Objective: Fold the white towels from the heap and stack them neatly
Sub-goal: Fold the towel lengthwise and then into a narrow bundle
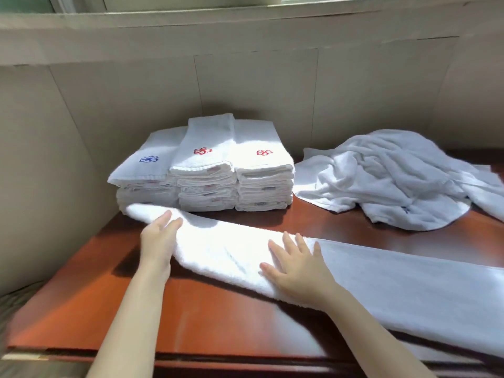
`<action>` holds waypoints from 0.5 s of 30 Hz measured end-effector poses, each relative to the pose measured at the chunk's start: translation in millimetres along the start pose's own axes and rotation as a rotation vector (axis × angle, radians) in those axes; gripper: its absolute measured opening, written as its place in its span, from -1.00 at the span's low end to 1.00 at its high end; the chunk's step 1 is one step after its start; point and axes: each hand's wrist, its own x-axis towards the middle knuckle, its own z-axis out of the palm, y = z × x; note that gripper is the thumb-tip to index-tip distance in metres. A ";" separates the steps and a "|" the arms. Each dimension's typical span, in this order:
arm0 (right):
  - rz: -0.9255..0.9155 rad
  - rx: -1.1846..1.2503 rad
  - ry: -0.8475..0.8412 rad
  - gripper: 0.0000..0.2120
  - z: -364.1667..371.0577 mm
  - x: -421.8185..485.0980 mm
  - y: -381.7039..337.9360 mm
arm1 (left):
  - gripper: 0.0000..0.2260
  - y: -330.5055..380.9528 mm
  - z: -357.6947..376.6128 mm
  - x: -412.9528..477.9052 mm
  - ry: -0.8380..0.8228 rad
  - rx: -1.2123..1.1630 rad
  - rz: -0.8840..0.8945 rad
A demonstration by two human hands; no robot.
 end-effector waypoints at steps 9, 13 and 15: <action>0.501 1.855 0.113 -0.35 -58.8 -20.1 48.0 | -0.90 35.7 55.3 -102.4 -1.037 0.486 0.490; 0.582 1.463 0.173 -0.66 -48.5 -25.1 57.3 | -0.86 29.7 51.1 -88.9 -0.771 0.502 0.512; 0.564 1.284 0.246 -0.74 -48.4 -23.5 51.7 | -0.82 25.9 46.2 -76.5 -0.663 0.499 0.461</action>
